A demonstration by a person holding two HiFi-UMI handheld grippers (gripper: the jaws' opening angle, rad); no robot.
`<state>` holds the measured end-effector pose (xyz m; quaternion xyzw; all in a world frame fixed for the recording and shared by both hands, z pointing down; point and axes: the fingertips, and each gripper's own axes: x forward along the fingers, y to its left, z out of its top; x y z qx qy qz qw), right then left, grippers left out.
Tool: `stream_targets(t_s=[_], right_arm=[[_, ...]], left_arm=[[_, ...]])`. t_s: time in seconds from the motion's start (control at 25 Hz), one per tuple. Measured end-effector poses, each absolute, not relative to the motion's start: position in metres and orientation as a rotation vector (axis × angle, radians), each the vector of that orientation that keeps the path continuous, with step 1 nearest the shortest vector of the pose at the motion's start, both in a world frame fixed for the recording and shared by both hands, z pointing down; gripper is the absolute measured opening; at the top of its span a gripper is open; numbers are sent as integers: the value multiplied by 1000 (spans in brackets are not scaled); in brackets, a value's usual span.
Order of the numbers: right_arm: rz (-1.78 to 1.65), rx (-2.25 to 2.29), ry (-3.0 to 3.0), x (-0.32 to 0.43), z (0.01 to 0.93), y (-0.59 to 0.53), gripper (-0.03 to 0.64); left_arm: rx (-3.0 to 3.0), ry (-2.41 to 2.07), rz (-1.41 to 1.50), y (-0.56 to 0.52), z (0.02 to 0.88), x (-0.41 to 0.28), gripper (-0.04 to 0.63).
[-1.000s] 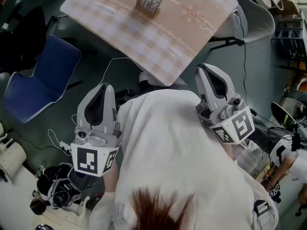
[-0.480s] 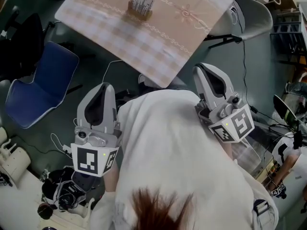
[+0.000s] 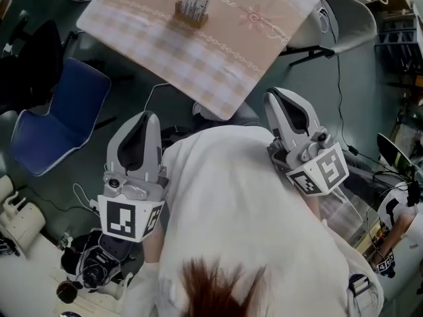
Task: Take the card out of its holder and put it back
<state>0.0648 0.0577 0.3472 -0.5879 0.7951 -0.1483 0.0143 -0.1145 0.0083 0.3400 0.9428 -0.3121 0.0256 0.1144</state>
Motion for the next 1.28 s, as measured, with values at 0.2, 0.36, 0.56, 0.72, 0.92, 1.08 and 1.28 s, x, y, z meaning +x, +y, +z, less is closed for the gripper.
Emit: stream_targets(t_s=[0.2, 0.36, 0.56, 0.72, 0.92, 1.08, 1.28], right_arm=[[-452, -1826, 2471, 59, 348, 61, -2], [-465, -1815, 2455, 56, 349, 62, -2], [-457, -1794, 2476, 49, 347, 60, -2], [-444, -1780, 2503, 44, 346, 59, -2], [-431, -1772, 2515, 41, 344, 57, -2], [-428, -1761, 2523, 40, 343, 55, -2], [-426, -1746, 2542, 38, 343, 54, -2]], left_arm=[[2793, -880, 80, 12, 338, -112, 0], [2795, -879, 83, 14, 337, -116, 0], [2790, -901, 82, 15, 337, -124, 0], [2786, -919, 62, 15, 336, -128, 0], [2778, -935, 51, 17, 336, -132, 0], [2772, -947, 43, 18, 335, -133, 0], [2771, -947, 45, 20, 336, -132, 0]])
